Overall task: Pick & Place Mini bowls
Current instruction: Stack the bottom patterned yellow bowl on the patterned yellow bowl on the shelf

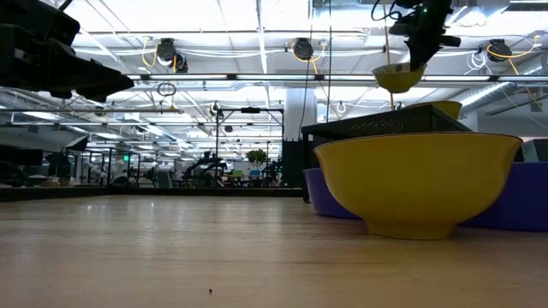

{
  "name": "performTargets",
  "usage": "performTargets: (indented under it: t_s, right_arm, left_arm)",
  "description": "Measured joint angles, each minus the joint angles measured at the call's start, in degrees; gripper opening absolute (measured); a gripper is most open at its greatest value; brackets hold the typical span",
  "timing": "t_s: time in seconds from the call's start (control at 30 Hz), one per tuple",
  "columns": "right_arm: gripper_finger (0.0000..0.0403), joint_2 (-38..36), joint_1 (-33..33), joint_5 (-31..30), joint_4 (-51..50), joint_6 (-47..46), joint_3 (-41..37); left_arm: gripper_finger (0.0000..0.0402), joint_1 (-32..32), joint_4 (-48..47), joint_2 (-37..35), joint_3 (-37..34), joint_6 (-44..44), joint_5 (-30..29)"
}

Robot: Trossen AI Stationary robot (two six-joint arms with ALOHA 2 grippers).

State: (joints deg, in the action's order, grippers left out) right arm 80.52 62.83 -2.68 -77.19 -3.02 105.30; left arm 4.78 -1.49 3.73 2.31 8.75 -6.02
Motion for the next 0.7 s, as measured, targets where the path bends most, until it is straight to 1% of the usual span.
performTargets:
  t_s: [0.07, 0.23, 0.4, 0.53, 0.7]
  right_arm:
    - [0.0004, -0.21, -0.10, 0.04, 0.23, -0.78, 0.03]
    - [0.0004, -0.17, -0.45, 0.07, -3.21, -1.03, 0.04]
    - [0.0004, -0.10, -2.16, 0.14, -9.39, -2.46, 0.02]
    - [0.0004, -0.10, -3.99, -0.07, -13.21, -5.93, -0.10]
    - [0.0004, -1.61, -5.35, -0.46, -12.69, -10.17, -2.06]
  left_arm:
    - [0.0198, 0.02, 0.00, 0.02, 0.00, -0.02, 0.00]
    - [0.0198, 0.00, 0.01, 0.00, 0.00, -0.02, 0.00]
    - [0.0198, 0.01, -0.01, 0.01, 0.00, -0.02, 0.00]
    - [0.0198, 0.02, 0.01, 0.02, 0.00, -0.02, 0.00]
    - [0.0198, 0.01, 0.01, 0.02, 0.00, 0.00, 0.00]
